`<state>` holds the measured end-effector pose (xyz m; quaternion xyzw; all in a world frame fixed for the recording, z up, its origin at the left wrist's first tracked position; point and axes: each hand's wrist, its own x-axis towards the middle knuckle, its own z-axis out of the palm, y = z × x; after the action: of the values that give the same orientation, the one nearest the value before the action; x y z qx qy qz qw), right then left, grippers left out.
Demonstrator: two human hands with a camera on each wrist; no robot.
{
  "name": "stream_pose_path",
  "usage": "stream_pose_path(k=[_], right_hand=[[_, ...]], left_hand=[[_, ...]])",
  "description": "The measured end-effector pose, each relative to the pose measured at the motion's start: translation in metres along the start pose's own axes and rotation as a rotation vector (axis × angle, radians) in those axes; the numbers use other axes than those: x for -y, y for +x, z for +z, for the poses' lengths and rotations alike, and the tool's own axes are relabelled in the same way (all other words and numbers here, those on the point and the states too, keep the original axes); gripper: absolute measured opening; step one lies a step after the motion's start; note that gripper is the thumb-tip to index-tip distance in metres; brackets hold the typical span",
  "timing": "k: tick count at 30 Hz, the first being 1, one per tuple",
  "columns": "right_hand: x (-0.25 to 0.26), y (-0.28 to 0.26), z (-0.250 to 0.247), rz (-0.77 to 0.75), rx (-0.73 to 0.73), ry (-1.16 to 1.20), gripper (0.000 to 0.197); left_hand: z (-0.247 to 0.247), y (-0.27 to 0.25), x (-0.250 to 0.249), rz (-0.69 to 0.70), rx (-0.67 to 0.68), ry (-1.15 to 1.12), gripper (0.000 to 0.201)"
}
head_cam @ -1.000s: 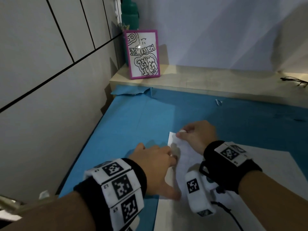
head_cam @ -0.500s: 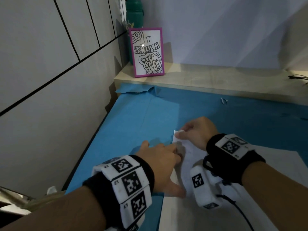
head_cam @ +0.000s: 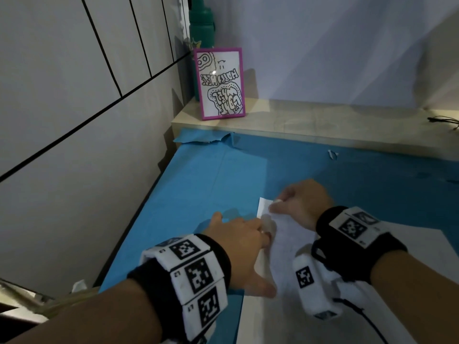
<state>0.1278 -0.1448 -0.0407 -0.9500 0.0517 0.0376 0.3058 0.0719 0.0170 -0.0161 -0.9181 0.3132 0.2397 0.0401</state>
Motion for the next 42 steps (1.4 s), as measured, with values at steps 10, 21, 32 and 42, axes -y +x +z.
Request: stream_pose_path(k=[10,21,32,42], right_hand=[[-0.004,0.001,-0.004,0.013,-0.032,-0.007,0.017],[-0.008,-0.006,-0.002,-0.064,0.107,-0.009,0.016],[-0.019,-0.002,-0.011,0.011,0.036,-0.039,0.026],[-0.05,-0.02,0.005,0.25,-0.162,1.101,0.012]], left_hand=[[0.001,-0.001,-0.001,-0.009,-0.005,-0.009,0.071],[-0.001,0.0,-0.002,-0.022,-0.001,-0.002,0.071],[-0.004,0.0,-0.005,-0.028,0.007,0.019,0.072],[-0.023,0.016,-0.022,-0.012,-0.056,0.116,0.066]])
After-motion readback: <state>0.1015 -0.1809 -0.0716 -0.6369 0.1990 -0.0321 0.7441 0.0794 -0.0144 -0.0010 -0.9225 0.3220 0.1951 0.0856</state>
